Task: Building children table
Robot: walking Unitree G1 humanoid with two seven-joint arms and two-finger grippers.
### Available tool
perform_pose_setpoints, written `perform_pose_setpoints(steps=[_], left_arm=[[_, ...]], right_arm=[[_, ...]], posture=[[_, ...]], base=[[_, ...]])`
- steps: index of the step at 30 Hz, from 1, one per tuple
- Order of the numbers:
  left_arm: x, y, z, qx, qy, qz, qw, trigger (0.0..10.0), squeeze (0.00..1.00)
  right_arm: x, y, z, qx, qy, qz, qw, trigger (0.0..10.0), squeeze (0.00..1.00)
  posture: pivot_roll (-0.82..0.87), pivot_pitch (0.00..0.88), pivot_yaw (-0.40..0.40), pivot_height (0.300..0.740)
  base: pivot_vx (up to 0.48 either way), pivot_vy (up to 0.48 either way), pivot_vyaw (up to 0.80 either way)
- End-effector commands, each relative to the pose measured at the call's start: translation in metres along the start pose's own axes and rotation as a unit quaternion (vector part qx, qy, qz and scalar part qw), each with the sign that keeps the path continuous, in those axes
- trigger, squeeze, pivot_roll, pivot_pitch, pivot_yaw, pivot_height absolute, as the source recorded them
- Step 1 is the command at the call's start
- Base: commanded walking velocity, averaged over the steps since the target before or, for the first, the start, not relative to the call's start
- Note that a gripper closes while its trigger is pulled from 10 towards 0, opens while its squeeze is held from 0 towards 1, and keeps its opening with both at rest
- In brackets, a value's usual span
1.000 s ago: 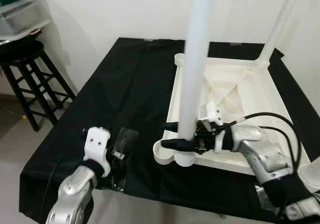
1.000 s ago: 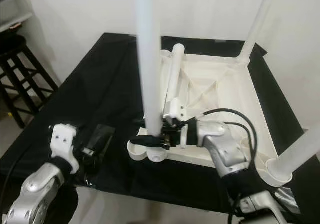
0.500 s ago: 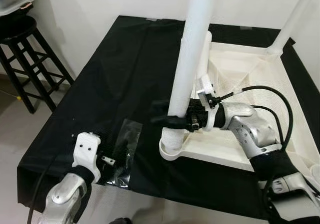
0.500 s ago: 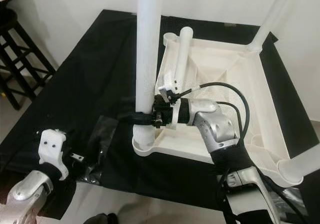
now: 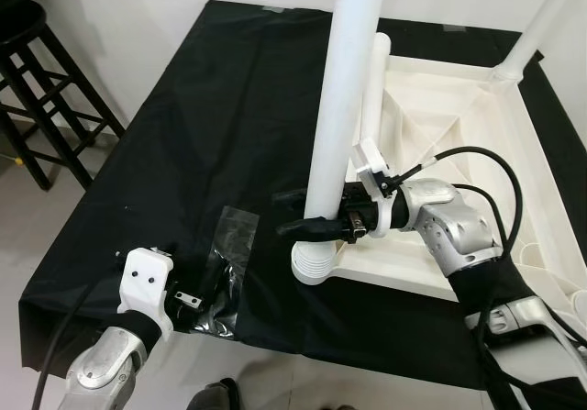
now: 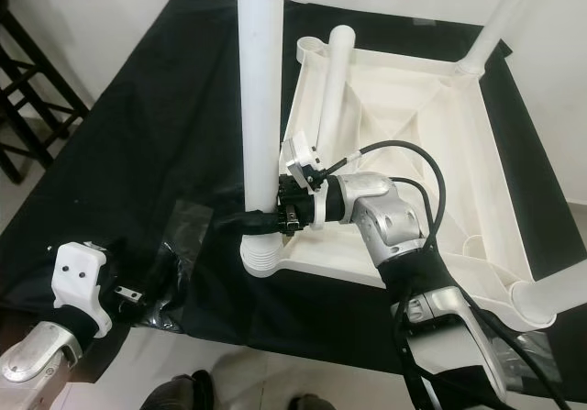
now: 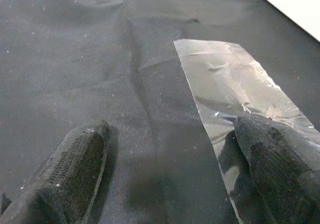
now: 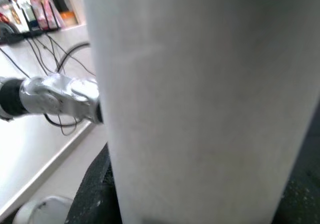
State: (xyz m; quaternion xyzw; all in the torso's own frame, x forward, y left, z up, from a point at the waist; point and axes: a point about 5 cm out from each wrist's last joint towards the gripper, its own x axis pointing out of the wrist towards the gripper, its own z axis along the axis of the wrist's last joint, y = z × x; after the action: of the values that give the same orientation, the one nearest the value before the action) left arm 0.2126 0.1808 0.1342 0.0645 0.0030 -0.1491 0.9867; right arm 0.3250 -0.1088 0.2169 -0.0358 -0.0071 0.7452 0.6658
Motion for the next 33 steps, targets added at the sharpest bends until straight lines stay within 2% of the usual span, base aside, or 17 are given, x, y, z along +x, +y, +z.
perform_pose_setpoints(steps=[1, 10, 12, 13, 15, 16, 18, 19, 21, 22, 24, 30, 33], left_arm=[[-0.004, 0.001, -0.002, -0.003, 0.010, -0.001, 1.000, 10.0, 0.00], [-0.010, -0.003, 0.010, 0.006, -0.002, -0.023, 1.000, 10.0, 0.00], [-0.011, -0.006, 0.014, 0.011, -0.007, -0.036, 0.999, 10.0, 0.00], [-0.012, -0.008, 0.020, 0.017, -0.013, -0.049, 0.999, 10.0, 0.00], [-0.012, -0.008, 0.020, 0.017, -0.013, -0.049, 0.999, 10.0, 0.00], [-0.012, -0.010, 0.024, 0.021, -0.018, -0.056, 0.998, 10.0, 0.00], [-0.012, -0.010, 0.024, 0.021, -0.018, -0.056, 0.998, 10.0, 0.00], [-0.013, -0.010, 0.027, 0.024, -0.020, -0.060, 0.998, 10.0, 0.00], [-0.013, -0.010, 0.027, 0.024, -0.020, -0.060, 0.998, 10.0, 0.00], [-0.014, -0.010, 0.028, 0.027, -0.020, -0.062, 0.998, 10.0, 0.00], [-0.015, -0.010, 0.029, 0.029, -0.018, -0.062, 0.998, 10.0, 0.00], [-0.017, -0.009, 0.028, 0.030, -0.015, -0.059, 0.998, 10.0, 0.00], [-0.018, -0.009, 0.027, 0.031, -0.010, -0.059, 0.998, 10.0, 0.00]], right_arm=[[0.003, 0.002, -0.015, 0.023, 0.023, 0.010, 0.999, 10.0, 0.00], [0.000, 0.000, -0.019, 0.021, 0.048, 0.047, 0.998, 10.0, 0.00], [0.001, 0.000, -0.021, 0.006, 0.063, 0.058, 0.996, 10.0, 0.00], [0.005, 0.002, -0.023, -0.020, 0.085, 0.076, 0.993, 10.0, 0.00], [0.005, 0.002, -0.023, -0.020, 0.085, 0.076, 0.993, 10.0, 0.00], [0.008, 0.005, -0.025, -0.047, 0.101, 0.089, 0.990, 10.0, 0.00], [0.008, 0.005, -0.025, -0.047, 0.101, 0.089, 0.990, 10.0, 0.00], [0.011, 0.005, -0.027, -0.074, 0.111, 0.094, 0.987, 10.0, 0.00], [0.011, 0.005, -0.027, -0.074, 0.111, 0.094, 0.987, 10.0, 0.00], [0.013, 0.005, -0.029, -0.096, 0.116, 0.092, 0.984, 10.0, 0.00], [0.013, 0.004, -0.030, -0.110, 0.115, 0.087, 0.983, 10.0, 0.00], [0.014, 0.004, -0.033, -0.117, 0.106, 0.079, 0.984, 10.0, 0.00], [0.012, 0.006, -0.038, -0.099, 0.089, 0.066, 0.989, 10.0, 0.00]], posture=[[0.15, 0.271, -0.063, 0.740], [0.17, 0.281, -0.060, 0.740], [0.17, 0.285, -0.059, 0.740], [0.18, 0.292, -0.056, 0.740], [0.18, 0.292, -0.056, 0.740], [0.18, 0.297, -0.056, 0.740], [0.18, 0.297, -0.056, 0.740], [0.18, 0.302, -0.061, 0.740], [0.18, 0.302, -0.061, 0.740], [0.19, 0.304, -0.062, 0.740], [0.19, 0.305, -0.064, 0.740], [0.19, 0.304, -0.062, 0.740], [0.19, 0.304, -0.058, 0.740]], base=[[0.000, 0.000, 0.00], [0.000, 0.000, 0.00], [0.000, 0.000, 0.00], [0.000, 0.000, 0.00], [0.000, 0.000, 0.00], [0.000, 0.000, 0.00], [0.000, 0.000, 0.00], [0.000, 0.000, 0.00], [0.000, 0.000, 0.00], [0.000, 0.000, 0.00], [0.000, 0.000, 0.00], [0.000, 0.000, 0.00], [0.000, 0.000, 0.00]])
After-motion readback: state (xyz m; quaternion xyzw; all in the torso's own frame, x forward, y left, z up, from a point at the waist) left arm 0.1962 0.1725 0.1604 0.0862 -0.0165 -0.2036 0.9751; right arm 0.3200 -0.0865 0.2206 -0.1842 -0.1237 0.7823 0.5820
